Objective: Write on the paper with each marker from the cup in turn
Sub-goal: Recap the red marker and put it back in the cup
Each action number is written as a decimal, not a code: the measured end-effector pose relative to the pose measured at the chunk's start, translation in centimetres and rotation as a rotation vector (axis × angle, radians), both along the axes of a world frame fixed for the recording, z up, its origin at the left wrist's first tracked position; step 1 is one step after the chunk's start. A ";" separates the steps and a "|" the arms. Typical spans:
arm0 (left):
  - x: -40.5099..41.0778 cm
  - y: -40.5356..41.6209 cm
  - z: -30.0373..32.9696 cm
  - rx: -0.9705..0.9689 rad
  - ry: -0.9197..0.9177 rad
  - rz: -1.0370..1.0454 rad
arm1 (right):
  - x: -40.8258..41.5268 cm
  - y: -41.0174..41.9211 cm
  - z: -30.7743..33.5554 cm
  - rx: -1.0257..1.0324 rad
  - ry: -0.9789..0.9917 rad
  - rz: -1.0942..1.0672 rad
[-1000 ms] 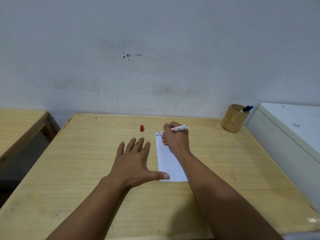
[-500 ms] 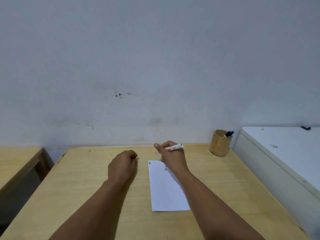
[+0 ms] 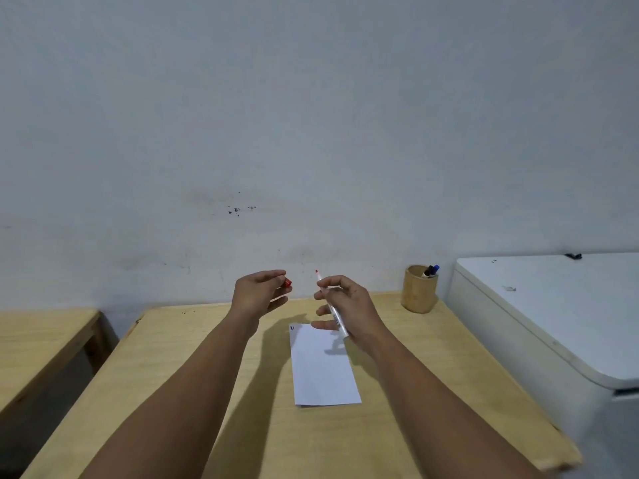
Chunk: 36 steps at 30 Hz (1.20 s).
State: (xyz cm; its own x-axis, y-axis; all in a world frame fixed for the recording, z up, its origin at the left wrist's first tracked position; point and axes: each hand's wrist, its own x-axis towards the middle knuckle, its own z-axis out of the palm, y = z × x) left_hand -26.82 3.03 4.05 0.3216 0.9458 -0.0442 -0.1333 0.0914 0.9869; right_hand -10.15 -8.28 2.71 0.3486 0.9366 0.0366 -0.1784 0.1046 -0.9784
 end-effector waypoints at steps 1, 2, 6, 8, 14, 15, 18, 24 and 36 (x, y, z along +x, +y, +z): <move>0.2 -0.3 0.3 0.003 -0.009 -0.008 | -0.2 -0.2 0.0 -0.005 -0.097 -0.007; 0.3 -0.6 0.6 0.008 -0.010 -0.016 | -0.2 -0.4 0.0 -0.018 -0.186 -0.019; 1.0 -1.6 1.5 0.036 0.004 -0.043 | -0.4 -1.0 0.3 -0.043 -0.369 -0.041; 1.4 -2.1 1.8 0.059 0.026 -0.051 | -0.4 -1.3 0.6 -0.048 -0.390 -0.050; 2.6 -3.5 2.7 0.119 0.072 -0.074 | 0.5 -1.9 0.9 -0.061 -0.394 -0.111; 2.9 -3.6 2.7 0.138 0.092 -0.082 | 0.6 -2.0 0.9 -0.058 -0.389 -0.118; 4.0 -4.2 2.5 0.198 0.148 -0.099 | 1.2 -2.2 0.7 -0.050 -0.366 -0.146; 7.9 -5.2 1.9 0.226 0.241 -0.248 | 3.4 -3.0 -1.8 -0.051 -0.300 -0.263; 23.5 -2.4 -0.9 0.484 0.533 -0.355 | 21.0 0.1 5.7 0.000 -0.566 -0.783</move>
State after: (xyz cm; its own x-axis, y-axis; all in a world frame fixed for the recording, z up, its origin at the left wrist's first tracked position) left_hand -3.36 0.60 3.17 0.6578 0.7447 0.1124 0.3239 -0.4145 0.8504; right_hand 10.89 -8.20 8.36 0.8050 0.4459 0.3913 0.4402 -0.0066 -0.8979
